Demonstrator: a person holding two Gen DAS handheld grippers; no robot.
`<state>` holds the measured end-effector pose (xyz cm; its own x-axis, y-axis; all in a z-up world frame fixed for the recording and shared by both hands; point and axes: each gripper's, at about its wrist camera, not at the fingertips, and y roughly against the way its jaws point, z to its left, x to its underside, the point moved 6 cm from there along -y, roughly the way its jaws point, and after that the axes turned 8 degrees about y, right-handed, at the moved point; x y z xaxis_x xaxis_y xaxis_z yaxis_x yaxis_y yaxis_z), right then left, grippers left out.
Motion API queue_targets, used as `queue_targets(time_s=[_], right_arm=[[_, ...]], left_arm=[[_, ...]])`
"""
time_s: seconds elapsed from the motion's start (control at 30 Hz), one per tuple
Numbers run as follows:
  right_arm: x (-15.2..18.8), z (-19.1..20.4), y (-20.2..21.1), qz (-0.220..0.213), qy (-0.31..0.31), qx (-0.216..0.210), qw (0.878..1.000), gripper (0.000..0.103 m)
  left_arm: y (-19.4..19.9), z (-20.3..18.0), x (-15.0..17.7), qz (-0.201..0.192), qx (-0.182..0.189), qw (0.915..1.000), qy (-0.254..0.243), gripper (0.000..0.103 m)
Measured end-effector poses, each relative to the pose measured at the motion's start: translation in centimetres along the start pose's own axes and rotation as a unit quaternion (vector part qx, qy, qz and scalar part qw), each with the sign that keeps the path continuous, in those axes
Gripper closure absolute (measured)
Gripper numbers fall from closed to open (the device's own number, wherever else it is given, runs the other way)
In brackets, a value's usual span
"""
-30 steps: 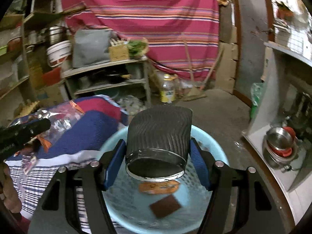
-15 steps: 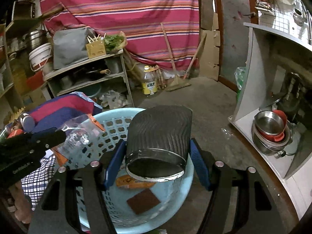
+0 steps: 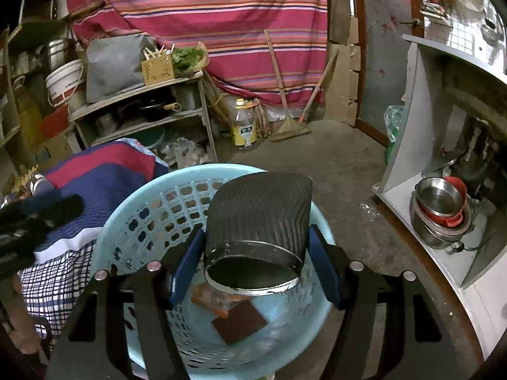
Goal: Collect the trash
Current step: 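Carry the bag and cup over the blue basket and release both, then move both tools back over the table toward the remaining trash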
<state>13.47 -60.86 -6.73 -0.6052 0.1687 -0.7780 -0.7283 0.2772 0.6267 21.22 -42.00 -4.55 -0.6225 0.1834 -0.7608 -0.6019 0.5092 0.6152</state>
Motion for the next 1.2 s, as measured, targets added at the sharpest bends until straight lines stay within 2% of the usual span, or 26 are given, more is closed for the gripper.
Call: queue_targets(time_s=[0.23,0.27,0.33,0.53,0.63,0.83,0.97,1.07,1.2], right_arm=[[-0.5,2.0,-1.1,-0.002,-0.014,-0.004,1.0,0.036],[-0.5,2.2,-1.1,-0.001,-0.014,-0.002,1.0,0.035],[-0.6,2.5,-0.9,-0.003,-0.016,0.009,1.0,0.018],[-0.6,4.3,0.2,-0.003,-0.013,0.015,1.0,0.016],[-0.8,6.7,1.1,-0.008,0.004,0.01,1.0,0.016],[-1.4,14.0,2.3,-0.017,0.022,-0.034,0.999,0.016],[-2.1,19.2,3.0,-0.024,0.034,-0.068,0.997,0.016],[-2.5,22.9,3.5,-0.028,0.04,-0.088,0.995,0.016],[-3.3,27.7,3.8,-0.031,0.053,-0.112,0.992,0.016]], left_arm=[[3.6,5.1,-0.3,-0.025,-0.064,0.9976,0.001,0.01],[4.0,5.7,-0.4,-0.03,-0.071,0.997,0.002,0.009],[5.1,7.0,-0.9,-0.043,-0.085,0.9955,0.005,0.006],[7.2,11.3,-1.8,-0.052,-0.104,0.9923,0.041,0.006],[8.4,13.2,-2.0,-0.061,-0.118,0.9899,0.05,0.006],[11.0,18.3,-2.0,-0.07,-0.147,0.9847,0.062,0.006],[12.2,22.3,-1.4,-0.061,-0.158,0.9827,0.075,0.006],[13.1,25.5,-0.7,-0.057,-0.186,0.9778,0.078,0.006],[14.1,29.4,0.3,-0.048,-0.199,0.9729,0.106,0.006]])
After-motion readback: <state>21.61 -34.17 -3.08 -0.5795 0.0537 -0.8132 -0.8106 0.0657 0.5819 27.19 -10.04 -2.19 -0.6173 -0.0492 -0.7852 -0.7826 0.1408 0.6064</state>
